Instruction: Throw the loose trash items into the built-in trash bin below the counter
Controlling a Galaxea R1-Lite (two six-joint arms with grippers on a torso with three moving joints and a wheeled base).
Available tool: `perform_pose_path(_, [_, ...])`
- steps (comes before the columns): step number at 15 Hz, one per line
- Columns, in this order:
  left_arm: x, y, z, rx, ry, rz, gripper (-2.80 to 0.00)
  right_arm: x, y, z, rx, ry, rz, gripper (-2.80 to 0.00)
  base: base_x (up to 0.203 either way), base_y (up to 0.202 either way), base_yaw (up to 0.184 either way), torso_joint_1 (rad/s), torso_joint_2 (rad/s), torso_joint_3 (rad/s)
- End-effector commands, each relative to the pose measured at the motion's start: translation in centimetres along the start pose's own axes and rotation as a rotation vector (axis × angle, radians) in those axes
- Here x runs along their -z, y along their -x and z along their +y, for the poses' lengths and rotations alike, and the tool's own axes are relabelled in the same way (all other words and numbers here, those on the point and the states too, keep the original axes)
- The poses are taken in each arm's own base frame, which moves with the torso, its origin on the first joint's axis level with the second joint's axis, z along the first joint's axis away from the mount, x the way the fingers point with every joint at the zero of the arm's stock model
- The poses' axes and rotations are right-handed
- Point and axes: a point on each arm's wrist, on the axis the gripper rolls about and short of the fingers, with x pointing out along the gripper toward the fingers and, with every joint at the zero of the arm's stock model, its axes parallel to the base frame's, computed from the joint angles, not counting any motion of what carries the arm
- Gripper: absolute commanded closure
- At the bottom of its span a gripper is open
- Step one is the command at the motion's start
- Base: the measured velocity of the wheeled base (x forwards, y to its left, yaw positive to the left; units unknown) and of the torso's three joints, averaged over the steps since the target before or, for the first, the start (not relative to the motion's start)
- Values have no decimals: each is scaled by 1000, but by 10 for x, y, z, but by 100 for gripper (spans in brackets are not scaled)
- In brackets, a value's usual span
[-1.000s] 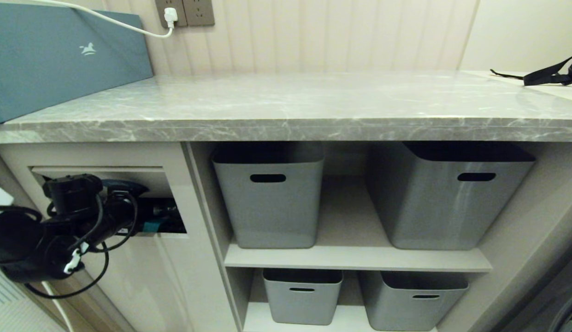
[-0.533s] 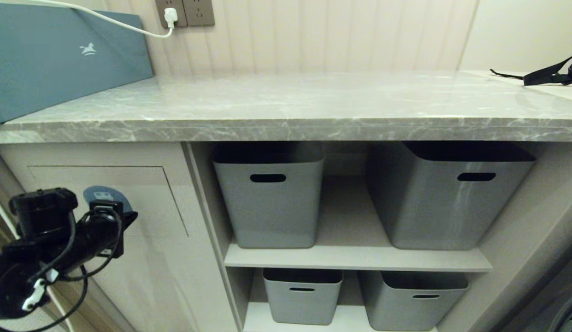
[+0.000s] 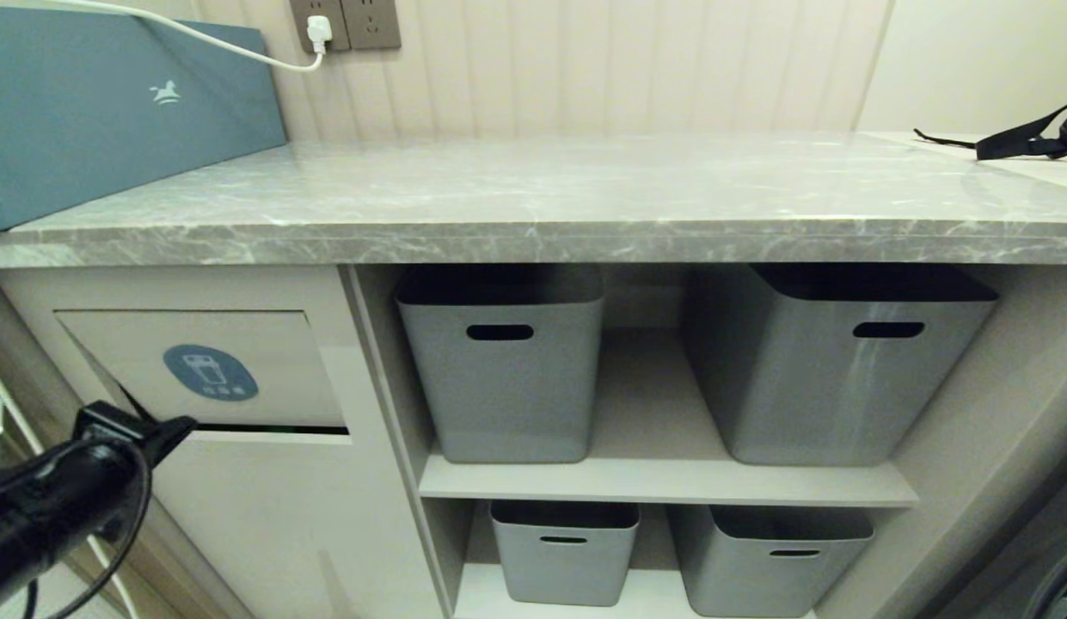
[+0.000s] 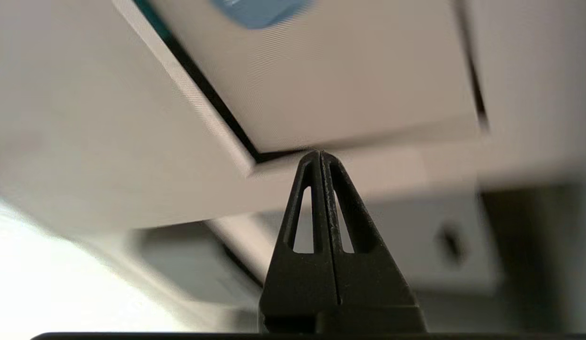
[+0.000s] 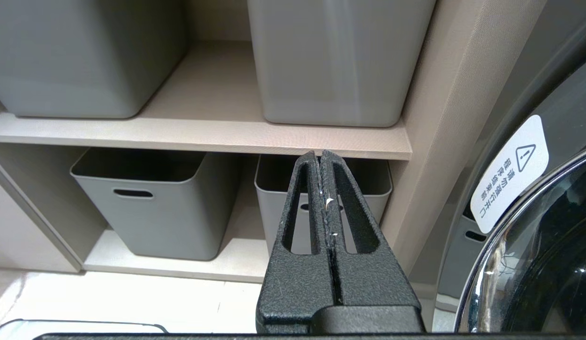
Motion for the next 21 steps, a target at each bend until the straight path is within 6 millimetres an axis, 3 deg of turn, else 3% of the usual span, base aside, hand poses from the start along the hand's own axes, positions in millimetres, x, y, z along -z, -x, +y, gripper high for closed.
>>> perform_pose_path(1, [-3,56,-11,60,-283,-59,0,0,0,0,-1,0,-1,0,0,0,0,0,0,0])
perform_pose_path(5, [8,121,-12,121,-745,-75,0,0,0,0,-1,0,-1,0,0,0,0,0,0,0])
perform_pose_path(8, [2,138,-24,178,-1028,-82,0,0,0,0,-2,0,-1,0,0,0,0,0,0,0])
perform_pose_path(12, [10,159,-15,286,-1129,-125,0,0,0,0,-2,0,-1,0,0,0,0,0,0,0])
perform_pose_path(14, [21,165,-2,325,-1138,-111,0,0,0,0,-1,0,-1,0,0,0,0,0,0,0])
perform_pose_path(21, [69,187,64,387,-1162,-190,0,0,0,0,-1,0,-1,0,0,0,0,0,0,0])
